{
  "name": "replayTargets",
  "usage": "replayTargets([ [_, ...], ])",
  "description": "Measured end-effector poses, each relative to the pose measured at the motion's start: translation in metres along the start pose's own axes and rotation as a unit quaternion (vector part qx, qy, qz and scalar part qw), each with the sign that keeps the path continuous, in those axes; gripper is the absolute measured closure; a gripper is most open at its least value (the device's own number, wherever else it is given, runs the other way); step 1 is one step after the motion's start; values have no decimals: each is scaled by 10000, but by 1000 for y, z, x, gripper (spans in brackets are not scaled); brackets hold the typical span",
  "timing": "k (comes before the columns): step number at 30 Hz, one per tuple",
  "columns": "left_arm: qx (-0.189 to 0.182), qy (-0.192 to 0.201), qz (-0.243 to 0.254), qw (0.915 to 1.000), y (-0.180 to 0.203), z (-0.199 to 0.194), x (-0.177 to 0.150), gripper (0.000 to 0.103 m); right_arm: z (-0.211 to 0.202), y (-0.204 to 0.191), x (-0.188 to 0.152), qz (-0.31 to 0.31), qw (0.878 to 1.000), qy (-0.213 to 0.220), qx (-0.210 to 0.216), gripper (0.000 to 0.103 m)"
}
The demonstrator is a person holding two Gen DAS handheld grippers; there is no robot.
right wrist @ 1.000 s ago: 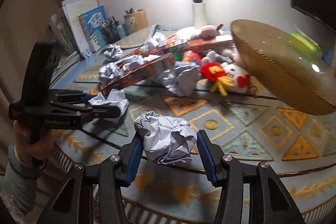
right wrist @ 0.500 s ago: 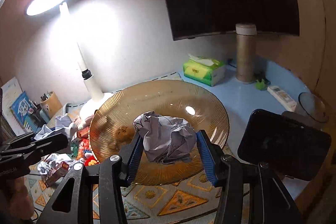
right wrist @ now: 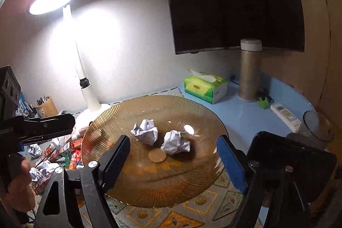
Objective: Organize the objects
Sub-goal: 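Carry both paper balls over the golden bowl and open both grippers, then move both grippers back over the cluttered tablecloth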
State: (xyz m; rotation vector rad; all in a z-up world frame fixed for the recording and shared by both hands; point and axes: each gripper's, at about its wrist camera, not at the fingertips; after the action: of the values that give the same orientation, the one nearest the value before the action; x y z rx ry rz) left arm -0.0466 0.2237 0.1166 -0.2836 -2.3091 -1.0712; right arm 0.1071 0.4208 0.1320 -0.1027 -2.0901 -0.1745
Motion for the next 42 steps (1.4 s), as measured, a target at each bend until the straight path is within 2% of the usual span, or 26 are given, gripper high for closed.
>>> replayTargets([
  [1, -22, 78, -4, 10000, -2, -11, -1, 30, 2, -8, 4, -119, 9999, 70, -82, 11],
  [3, 43, 263, 42, 9996, -8, -33, -4, 30, 6, -28, 12, -457, 9976, 266, -447, 8],
  [7, 625, 583, 243, 9960, -27, -77, -20, 26, 26, -61, 24, -1076, 9848, 681, -1182, 8],
  [9, 842, 690, 258, 9937, -42, -98, -30, 26, 48, -71, 26, -1273, 9806, 512, -1398, 8],
  [12, 1042, 868, 229, 9905, -66, -127, -44, 26, 78, -74, 24, -1324, 9801, 244, -1459, 8],
  [15, 1260, 933, -11, 9876, -90, -144, -54, 26, 101, -74, 21, -1401, 9767, -75, -1622, 9],
  [20, 1281, 956, -677, 9848, -132, -158, -63, 26, 108, -52, 3, -624, 9765, -814, -1894, 11],
  [22, 1321, 986, -876, 9824, -145, -163, -65, 26, 107, -45, -1, -356, 9775, -846, -1901, 11],
  [25, 1386, 1028, -1030, 9796, -159, -171, -68, 26, 107, -43, 17, -365, 9724, -702, -2193, 11],
  [29, 1459, 1152, -1058, 9769, -166, -182, -73, 26, 123, -58, 48, -986, 9522, -499, -2847, 11],
  [32, 1638, 1137, -975, 9751, -169, -185, -79, 26, 156, -58, 52, -1371, 9341, -775, -3204, 11],
  [34, 1798, 1067, -880, 9739, -171, -186, -84, 26, 169, -46, 46, -1308, 9335, -1122, -3145, 12],
  [35, 1882, 1034, -817, 9733, -172, -186, -85, 26, 165, -40, 43, -1175, 9398, -1134, -3000, 12],
  [37, 2065, 954, -678, 9714, -173, -185, -88, 26, 150, -37, 38, -1071, 9546, -889, -2634, 12],
  [40, 2337, 765, -444, 9683, -176, -181, -91, 24, 119, -51, 44, -1348, 9573, -375, -2530, 12],
  [42, 2340, 574, -308, 9700, -178, -175, -91, 19, 90, -65, 48, -1442, 9634, -25, -2261, 12],
])
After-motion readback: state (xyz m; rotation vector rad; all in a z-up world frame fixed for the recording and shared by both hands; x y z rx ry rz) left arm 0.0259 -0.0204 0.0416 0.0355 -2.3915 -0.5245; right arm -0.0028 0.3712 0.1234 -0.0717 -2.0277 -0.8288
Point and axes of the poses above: each gripper's, at about its wrist camera, not at the fingertips, and z roughly the way its jaws point, y to its right, x to its top, and after that the axes turned 11 degrees about -z, right-handed
